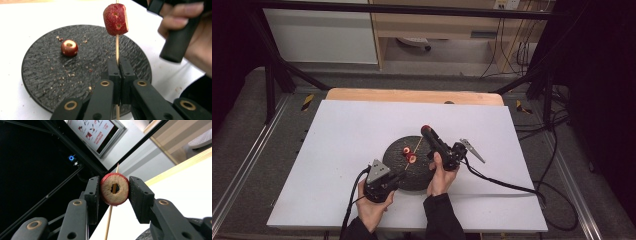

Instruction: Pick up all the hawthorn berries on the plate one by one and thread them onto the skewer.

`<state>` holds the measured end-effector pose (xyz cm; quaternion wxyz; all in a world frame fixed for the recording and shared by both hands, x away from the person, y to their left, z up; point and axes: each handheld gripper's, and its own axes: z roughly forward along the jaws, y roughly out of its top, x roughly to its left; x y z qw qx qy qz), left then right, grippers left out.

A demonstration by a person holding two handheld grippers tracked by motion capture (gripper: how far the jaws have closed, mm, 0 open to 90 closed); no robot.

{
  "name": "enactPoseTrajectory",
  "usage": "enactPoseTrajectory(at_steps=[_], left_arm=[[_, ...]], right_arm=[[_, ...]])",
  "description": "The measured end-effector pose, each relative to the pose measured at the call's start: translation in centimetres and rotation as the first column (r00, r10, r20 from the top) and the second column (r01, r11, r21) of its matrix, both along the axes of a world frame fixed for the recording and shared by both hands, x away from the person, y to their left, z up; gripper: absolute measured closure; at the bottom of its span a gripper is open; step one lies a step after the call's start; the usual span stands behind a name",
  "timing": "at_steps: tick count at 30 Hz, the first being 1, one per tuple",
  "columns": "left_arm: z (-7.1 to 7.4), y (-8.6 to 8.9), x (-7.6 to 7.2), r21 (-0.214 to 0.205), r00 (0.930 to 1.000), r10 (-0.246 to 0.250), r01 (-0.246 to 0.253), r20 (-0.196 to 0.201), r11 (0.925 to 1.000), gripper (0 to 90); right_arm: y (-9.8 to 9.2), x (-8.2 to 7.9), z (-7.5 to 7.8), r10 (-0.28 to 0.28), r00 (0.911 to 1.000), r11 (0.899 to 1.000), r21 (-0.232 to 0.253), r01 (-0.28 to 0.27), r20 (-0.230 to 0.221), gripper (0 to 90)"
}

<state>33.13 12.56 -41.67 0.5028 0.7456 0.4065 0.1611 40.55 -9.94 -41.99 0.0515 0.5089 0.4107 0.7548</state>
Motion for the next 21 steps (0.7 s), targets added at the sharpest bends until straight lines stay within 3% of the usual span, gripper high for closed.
enactPoseTrajectory(at_steps=[6, 21], left_arm=[[0.3, -0.7, 0.8, -0.008, 1.0, -0.006, 0.006, -0.005, 0.9999, 88.8], [0.3, -1.1, 1.8, -0.015, 0.9993, -0.035, 0.034, -0.012, 0.9993, 88.7]], right_arm=[[0.2, -0.6, -0.4, 0.025, 0.9997, 0.999, -0.021, -0.025, -0.001, 62.4], [0.3, -1.6, -0.8, 0.031, 0.9995, 0.998, -0.06, -0.03, 0.011, 62.3]])
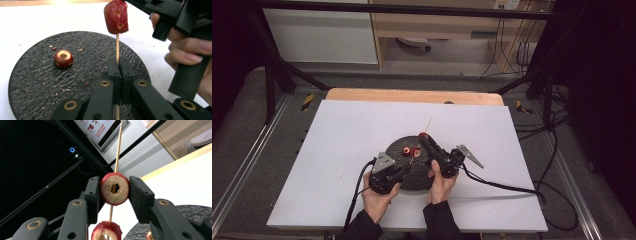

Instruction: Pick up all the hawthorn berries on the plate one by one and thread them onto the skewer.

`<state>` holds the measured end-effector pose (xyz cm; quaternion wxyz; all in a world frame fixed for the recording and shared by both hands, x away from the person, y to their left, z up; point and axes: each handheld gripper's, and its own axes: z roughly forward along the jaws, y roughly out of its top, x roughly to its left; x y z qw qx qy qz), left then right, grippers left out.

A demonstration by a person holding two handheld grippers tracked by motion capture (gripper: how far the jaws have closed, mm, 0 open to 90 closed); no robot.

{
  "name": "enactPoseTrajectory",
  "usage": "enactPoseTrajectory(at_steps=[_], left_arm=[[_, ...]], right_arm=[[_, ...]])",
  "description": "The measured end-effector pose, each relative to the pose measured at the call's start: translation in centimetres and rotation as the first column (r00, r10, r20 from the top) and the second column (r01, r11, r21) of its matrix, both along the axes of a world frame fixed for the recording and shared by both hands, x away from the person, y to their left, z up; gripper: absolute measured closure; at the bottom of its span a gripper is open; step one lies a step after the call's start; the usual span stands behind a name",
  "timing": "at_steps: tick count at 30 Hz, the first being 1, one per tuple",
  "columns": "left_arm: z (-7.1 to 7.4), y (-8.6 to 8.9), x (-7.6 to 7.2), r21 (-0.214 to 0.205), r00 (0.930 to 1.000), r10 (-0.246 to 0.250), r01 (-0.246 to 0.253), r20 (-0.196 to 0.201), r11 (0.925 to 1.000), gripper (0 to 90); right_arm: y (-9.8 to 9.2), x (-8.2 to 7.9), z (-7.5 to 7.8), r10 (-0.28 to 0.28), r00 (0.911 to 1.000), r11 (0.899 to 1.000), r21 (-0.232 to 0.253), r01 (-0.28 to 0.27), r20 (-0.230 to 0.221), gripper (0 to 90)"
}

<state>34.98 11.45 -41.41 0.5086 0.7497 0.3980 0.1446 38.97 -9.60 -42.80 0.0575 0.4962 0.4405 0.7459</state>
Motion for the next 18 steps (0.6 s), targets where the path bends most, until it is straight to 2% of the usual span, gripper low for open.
enactPoseTrajectory(at_steps=[3, 11, 14, 18], left_arm=[[0.2, -0.1, 0.1, -0.009, 1.0, 0.002, -0.002, 0.005, 1.0, 88.7], [0.2, 0.2, 0.2, 0.001, 0.9999, -0.009, 0.009, 0.007, 1.0, 88.8], [0.0, 0.7, 0.1, 0.016, 0.9998, -0.018, 0.018, 0.006, 0.9997, 88.7], [-0.2, 1.9, 0.1, 0.028, 0.9998, -0.018, 0.018, 0.002, 0.9994, 88.7]], right_arm=[[0.1, -0.2, -0.2, 0.014, 0.9999, 1.0, -0.003, -0.014, -0.006, 62.3], [0.1, -0.4, -0.3, 0.033, 0.9994, 0.999, -0.027, -0.033, -0.013, 61.3], [-0.1, -0.4, -0.1, 0.037, 0.9993, 0.998, -0.055, -0.037, -0.008, 53.6], [-0.6, -0.3, 0.5, 0.048, 0.9988, 0.992, -0.116, -0.049, -0.01, 44.0]])
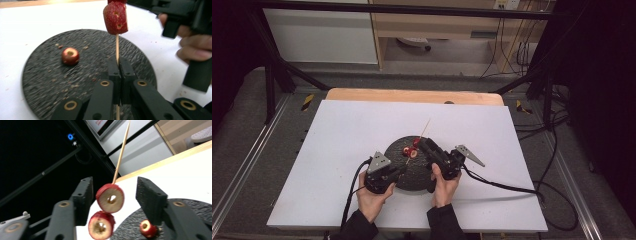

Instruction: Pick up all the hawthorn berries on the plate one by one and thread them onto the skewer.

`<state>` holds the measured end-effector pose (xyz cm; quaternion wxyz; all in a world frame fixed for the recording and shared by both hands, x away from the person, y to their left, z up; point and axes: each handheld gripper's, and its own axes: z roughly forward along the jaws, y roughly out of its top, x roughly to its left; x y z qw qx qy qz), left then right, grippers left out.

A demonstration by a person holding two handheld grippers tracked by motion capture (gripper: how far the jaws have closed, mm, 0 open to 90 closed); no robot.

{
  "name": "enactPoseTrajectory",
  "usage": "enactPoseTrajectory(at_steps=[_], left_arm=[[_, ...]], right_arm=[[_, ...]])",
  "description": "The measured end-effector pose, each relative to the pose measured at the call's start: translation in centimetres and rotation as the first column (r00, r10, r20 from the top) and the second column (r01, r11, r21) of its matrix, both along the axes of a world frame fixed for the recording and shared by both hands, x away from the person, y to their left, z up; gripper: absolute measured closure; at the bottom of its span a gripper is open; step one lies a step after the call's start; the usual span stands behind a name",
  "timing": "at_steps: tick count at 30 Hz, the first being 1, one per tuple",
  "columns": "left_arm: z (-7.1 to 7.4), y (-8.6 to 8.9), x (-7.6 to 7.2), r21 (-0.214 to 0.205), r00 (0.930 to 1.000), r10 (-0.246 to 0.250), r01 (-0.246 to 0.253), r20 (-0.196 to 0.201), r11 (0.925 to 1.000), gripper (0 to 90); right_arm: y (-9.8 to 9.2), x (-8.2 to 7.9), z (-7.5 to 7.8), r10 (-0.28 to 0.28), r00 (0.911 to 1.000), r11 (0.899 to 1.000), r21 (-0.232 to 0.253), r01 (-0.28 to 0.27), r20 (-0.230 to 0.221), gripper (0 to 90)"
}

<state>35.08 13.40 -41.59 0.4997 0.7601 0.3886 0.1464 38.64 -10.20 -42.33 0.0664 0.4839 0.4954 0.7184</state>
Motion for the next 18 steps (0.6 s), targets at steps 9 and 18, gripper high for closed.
enactPoseTrajectory(at_steps=[9, 18], left_arm=[[-0.2, 3.2, -0.3, 0.073, 0.9996, -0.028, 0.029, -0.009, 0.9969, 88.6], [-0.6, 6.8, -1.2, 0.119, 0.9985, -0.038, 0.042, -0.039, 0.992, 88.4]], right_arm=[[-1.3, 0.3, 0.0, 0.066, 0.9969, 0.973, -0.219, -0.074, -0.042, 22.0], [-2.2, 0.5, -0.8, 0.141, 0.9793, 0.888, -0.419, -0.19, -0.145, 7.0]])
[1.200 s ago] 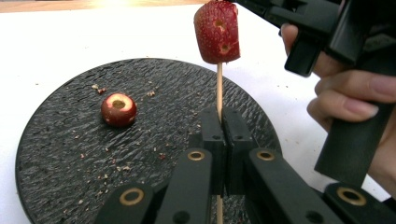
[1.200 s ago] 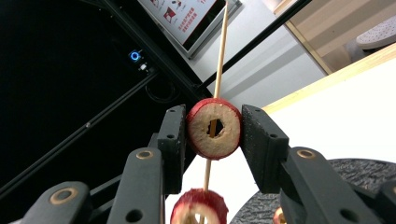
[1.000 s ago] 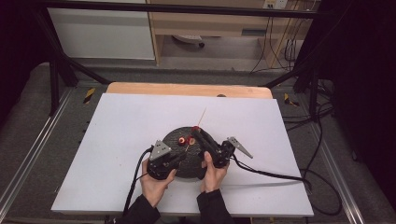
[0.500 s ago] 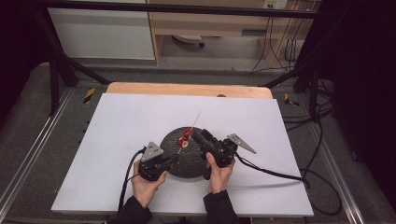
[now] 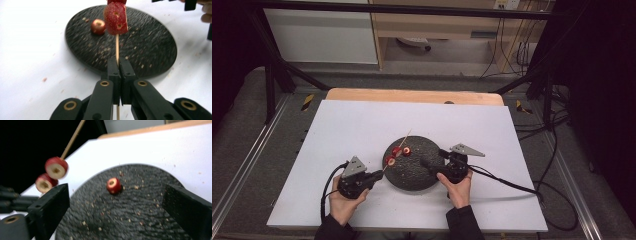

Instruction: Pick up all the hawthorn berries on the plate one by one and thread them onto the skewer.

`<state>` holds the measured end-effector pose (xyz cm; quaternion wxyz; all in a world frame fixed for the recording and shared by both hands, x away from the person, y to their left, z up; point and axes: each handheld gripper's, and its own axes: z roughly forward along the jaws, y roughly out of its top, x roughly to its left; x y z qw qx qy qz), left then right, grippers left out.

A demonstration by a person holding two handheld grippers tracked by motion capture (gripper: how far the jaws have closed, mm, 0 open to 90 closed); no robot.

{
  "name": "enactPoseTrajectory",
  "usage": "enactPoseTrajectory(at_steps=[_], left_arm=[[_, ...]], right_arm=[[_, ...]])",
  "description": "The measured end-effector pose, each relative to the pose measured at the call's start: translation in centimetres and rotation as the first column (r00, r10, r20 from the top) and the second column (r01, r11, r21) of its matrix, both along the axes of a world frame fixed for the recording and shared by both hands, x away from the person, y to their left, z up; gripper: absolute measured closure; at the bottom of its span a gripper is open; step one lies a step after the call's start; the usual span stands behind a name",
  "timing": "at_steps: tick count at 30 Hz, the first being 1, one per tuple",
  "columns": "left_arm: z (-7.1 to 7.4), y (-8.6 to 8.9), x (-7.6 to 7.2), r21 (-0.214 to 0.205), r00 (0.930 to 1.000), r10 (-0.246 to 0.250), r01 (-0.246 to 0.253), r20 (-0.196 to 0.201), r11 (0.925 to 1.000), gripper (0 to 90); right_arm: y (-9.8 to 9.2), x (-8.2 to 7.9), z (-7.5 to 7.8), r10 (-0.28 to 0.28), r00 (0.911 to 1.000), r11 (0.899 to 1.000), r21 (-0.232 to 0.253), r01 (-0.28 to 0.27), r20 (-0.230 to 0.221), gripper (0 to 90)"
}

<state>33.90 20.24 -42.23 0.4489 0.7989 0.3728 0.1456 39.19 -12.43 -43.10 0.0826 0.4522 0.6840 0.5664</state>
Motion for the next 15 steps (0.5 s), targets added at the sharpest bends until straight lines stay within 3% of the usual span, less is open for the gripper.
enactPoseTrajectory(at_steps=[7, 15], left_arm=[[-0.2, 2.7, -0.7, 0.024, 0.9999, 0.016, -0.016, -0.004, 0.9996, 88.4], [-0.5, 4.6, -1.2, 0.062, 0.9999, 0.014, -0.014, 0.003, 0.998, 88.4]], right_arm=[[-0.3, 0.2, -0.1, 0.045, 0.9979, 0.99, -0.129, -0.051, -0.046, 4.9], [0.7, 0.9, 1.4, 0.108, 0.9909, 0.958, -0.258, -0.125, -0.08, 4.7]])
